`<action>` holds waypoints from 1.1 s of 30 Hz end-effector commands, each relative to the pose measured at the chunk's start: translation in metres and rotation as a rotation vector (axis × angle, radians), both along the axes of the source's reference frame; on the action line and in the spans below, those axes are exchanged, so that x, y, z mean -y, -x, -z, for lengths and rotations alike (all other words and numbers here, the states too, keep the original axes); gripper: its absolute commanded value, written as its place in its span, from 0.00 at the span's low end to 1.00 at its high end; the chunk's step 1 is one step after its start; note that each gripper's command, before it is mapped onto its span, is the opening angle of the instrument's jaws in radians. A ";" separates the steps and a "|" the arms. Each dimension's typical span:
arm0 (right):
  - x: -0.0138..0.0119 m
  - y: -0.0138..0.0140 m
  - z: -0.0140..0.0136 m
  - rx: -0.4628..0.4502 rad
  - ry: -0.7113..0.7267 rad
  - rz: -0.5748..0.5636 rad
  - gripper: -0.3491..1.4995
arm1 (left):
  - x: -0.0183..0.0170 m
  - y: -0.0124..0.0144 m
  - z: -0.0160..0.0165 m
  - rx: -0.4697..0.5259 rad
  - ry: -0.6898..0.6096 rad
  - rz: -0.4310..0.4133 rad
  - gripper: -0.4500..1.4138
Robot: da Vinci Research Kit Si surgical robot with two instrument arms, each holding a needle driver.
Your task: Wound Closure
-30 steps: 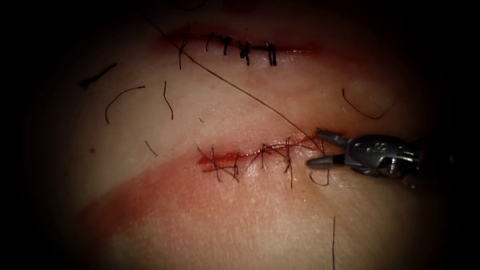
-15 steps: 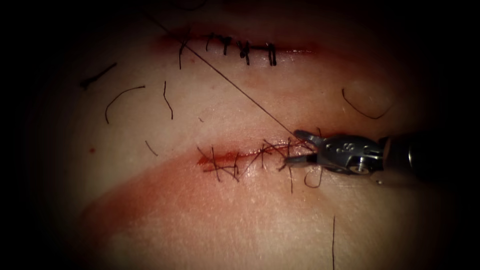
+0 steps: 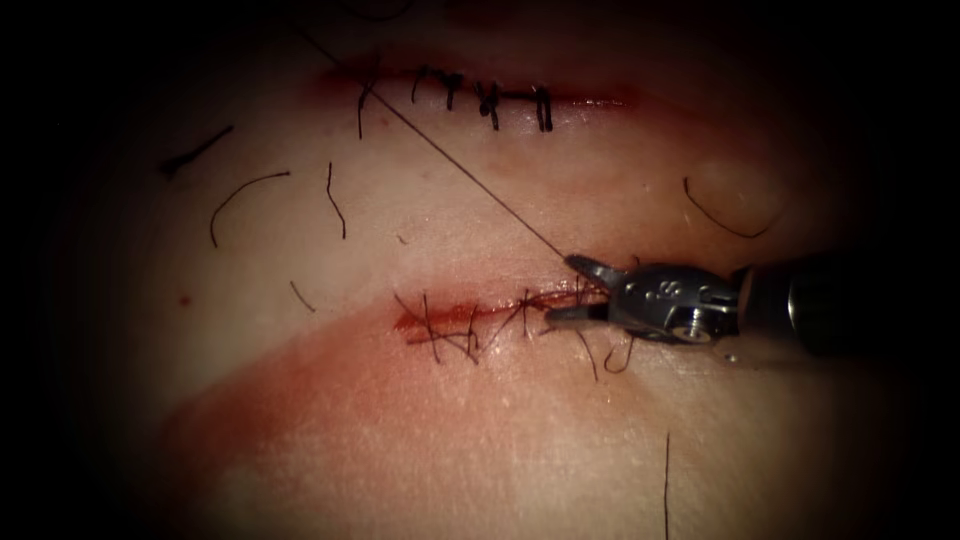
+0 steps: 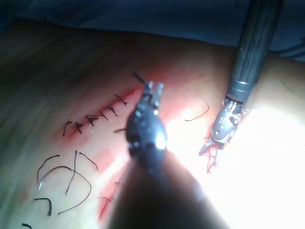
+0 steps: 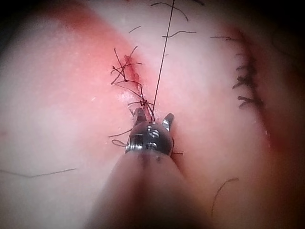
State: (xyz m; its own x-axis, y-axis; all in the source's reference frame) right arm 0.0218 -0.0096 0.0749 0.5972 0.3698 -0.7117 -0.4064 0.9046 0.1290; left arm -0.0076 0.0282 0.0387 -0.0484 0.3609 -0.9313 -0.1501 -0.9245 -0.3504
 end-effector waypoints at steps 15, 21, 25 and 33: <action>0.0006 0.0018 0.0012 -0.080 -0.005 0.072 0.42 | 0.0000 -0.0004 -0.0006 0.006 0.002 -0.005 0.00; 0.0010 0.0039 0.0032 -0.050 -0.014 0.015 0.99 | 0.0000 -0.0016 -0.0009 0.007 0.002 0.001 0.00; 0.0028 0.0067 0.0051 -0.073 -0.027 0.027 0.99 | 0.0002 -0.0032 -0.0011 -0.003 0.002 0.010 0.00; 0.0057 0.0123 0.0082 -0.065 -0.037 0.034 0.99 | 0.0007 -0.0058 -0.0013 -0.021 0.003 0.028 0.00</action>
State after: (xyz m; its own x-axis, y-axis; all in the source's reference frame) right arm 0.0092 -0.0145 0.0661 0.5627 0.3741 -0.7372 -0.3656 0.9124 0.1839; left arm -0.0012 0.0273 0.0394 -0.0585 0.3600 -0.9311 -0.1857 -0.9203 -0.3442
